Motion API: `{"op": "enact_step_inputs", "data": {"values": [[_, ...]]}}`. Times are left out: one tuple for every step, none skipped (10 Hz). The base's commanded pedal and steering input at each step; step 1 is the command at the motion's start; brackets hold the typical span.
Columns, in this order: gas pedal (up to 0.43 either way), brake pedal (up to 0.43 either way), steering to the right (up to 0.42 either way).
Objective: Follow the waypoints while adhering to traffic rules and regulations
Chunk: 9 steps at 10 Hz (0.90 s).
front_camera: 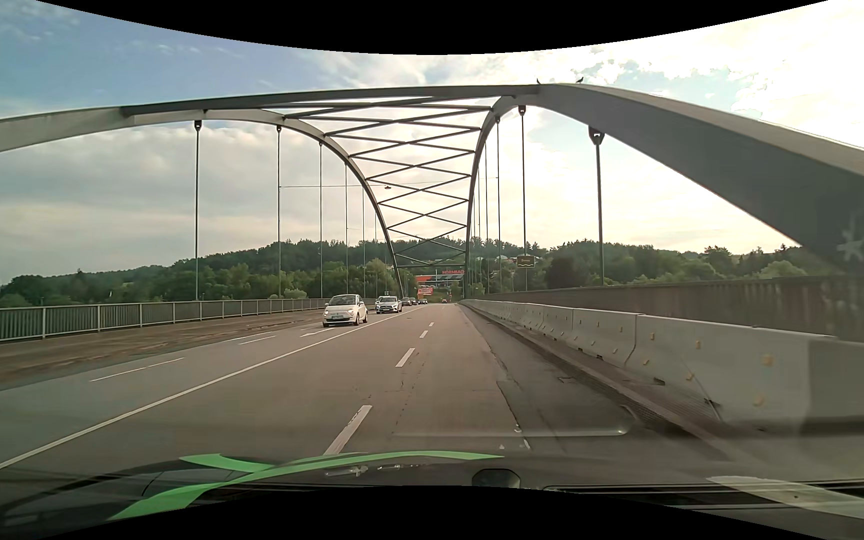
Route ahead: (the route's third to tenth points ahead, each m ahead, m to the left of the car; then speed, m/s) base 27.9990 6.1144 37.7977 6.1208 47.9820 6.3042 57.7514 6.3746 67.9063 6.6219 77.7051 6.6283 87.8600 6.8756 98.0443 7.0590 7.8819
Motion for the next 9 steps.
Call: {"op": "enact_step_inputs", "data": {"values": [[0.177, 0.0, 0.009], [0.177, 0.0, 0.007], [0.177, 0.0, 0.004], [0.177, 0.0, 0.004], [0.189, 0.0, 0.003], [0.189, 0.0, 0.001], [0.189, 0.0, -0.005], [0.189, 0.0, -0.009], [0.189, 0.0, -0.01]]}}
